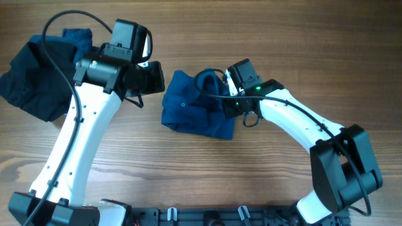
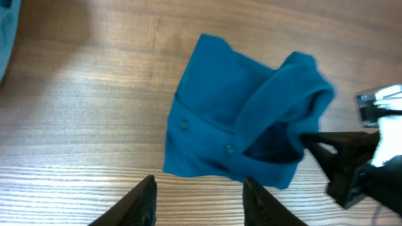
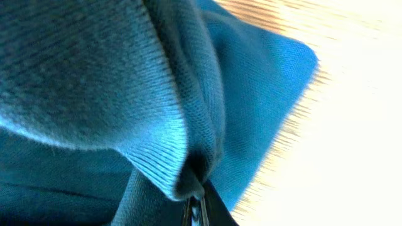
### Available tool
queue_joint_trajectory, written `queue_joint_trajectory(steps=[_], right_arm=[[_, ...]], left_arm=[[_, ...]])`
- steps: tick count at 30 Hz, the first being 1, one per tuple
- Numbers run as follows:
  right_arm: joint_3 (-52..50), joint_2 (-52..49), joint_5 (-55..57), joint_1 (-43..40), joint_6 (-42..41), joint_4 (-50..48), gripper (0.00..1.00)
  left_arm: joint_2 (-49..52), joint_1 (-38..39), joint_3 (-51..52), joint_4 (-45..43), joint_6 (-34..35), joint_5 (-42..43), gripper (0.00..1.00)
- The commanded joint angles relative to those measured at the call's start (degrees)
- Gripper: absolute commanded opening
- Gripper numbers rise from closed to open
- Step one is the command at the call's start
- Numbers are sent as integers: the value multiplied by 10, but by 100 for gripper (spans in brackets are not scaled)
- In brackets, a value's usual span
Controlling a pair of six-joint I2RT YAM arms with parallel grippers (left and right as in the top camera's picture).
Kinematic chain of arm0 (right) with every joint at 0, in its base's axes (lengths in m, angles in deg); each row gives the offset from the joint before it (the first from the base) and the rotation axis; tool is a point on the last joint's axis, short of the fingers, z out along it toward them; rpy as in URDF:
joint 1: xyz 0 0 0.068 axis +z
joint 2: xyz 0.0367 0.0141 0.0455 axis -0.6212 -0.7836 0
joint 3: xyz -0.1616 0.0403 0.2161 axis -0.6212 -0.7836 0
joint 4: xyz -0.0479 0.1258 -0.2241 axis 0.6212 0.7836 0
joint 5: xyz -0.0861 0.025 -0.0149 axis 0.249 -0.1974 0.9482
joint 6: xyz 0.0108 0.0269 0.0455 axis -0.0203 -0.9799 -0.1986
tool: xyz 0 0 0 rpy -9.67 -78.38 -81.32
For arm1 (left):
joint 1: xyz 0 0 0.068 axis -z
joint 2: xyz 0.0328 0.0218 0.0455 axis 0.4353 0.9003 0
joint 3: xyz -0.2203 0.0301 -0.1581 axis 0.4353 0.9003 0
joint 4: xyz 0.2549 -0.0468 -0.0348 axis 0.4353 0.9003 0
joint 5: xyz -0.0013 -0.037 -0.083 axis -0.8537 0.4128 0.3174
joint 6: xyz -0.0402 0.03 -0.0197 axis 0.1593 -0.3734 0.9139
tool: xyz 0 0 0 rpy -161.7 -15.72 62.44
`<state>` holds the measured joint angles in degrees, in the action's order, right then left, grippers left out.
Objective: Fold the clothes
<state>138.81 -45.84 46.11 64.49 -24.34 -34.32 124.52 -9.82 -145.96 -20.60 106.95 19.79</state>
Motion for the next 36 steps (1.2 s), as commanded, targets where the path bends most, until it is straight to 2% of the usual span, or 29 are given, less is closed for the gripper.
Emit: queue_joint_trajectory(steps=[1, 3, 9, 11, 14, 16, 18, 20, 23, 25, 28, 30, 34, 36], right_arm=[[2, -8, 41, -5, -21, 19, 4], [2, -8, 44, -5, -21, 21, 4], [2, -8, 66, -5, -33, 37, 5], [2, -8, 67, -5, -28, 38, 5], [2, -8, 72, -5, -29, 49, 4], [2, -8, 129, -5, -63, 72, 4], [2, -8, 186, -6, -97, 93, 4], [2, -8, 196, -8, -101, 100, 4], [2, -8, 192, -17, -103, 112, 4], [5, -1, 140, -24, -82, 112, 4], [5, 31, -68, -26, 75, 76, 7], [5, 55, -181, -25, 129, 63, 9], [5, 89, -261, -25, 148, 42, 7], [4, 90, -262, -25, 141, 37, 4]], left_arm=[[-2, 0, 45, -17, -3, -3, 51], [5, 7, 77, -47, -3, 2, 57], [36, 32, 176, -181, -3, 58, 57], [55, 41, 207, -224, -3, 51, 50], [90, 47, 238, -265, -3, 53, 32], [126, 52, 251, -282, -3, 52, 26], [151, 53, 252, -283, -3, 53, 23], [168, 53, 252, -283, -3, 53, 22], [177, 53, 252, -283, -3, 53, 29], [176, 53, 252, -286, -3, 53, 34], [175, 53, 252, -293, -3, 61, 46], [174, 53, 252, -300, -3, 81, 50], [172, 53, 252, -317, -3, 113, 53], [172, 53, 252, -322, -3, 115, 54]])
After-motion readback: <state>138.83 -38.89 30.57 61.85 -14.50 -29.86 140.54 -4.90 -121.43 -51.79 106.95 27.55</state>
